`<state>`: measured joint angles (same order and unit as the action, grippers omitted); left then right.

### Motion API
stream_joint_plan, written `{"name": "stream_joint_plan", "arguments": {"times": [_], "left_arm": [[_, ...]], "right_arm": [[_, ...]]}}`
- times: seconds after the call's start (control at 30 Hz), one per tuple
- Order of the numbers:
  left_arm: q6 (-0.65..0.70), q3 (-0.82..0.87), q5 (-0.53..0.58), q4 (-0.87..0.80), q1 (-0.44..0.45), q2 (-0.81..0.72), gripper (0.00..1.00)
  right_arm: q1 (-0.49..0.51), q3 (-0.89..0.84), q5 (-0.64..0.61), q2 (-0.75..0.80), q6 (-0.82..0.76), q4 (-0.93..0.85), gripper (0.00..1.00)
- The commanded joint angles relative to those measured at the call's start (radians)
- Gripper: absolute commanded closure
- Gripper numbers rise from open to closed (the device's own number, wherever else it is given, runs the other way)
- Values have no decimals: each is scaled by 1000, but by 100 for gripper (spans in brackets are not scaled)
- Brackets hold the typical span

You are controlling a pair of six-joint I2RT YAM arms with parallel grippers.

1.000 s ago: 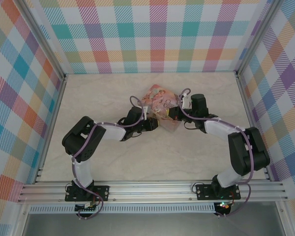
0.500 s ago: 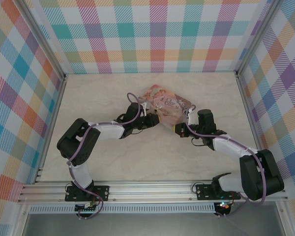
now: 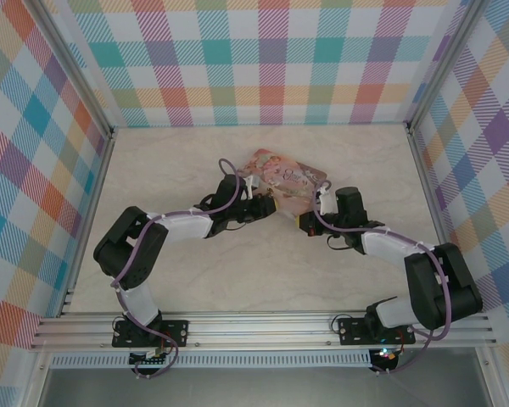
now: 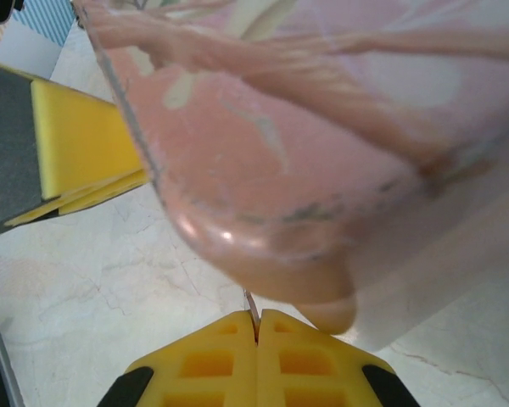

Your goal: Unlock a padlock with a key

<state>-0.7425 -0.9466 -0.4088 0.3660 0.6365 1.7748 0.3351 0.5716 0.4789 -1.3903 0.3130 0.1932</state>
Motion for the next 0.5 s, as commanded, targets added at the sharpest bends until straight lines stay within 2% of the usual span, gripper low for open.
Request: {"name": "stream_joint_plan", "arguments": {"times": [0.0, 0.17, 0.47], "left_arm": [[36, 7, -50, 78, 8, -44, 89], [-11, 43, -66, 178, 8, -53, 89], [-115, 37, -105, 208, 8, -63, 89]], "right_arm": [[7, 31, -21, -20, -50, 27, 98], [7, 28, -27, -54, -51, 64, 98], [2, 32, -42, -66, -140, 91, 98]]}}
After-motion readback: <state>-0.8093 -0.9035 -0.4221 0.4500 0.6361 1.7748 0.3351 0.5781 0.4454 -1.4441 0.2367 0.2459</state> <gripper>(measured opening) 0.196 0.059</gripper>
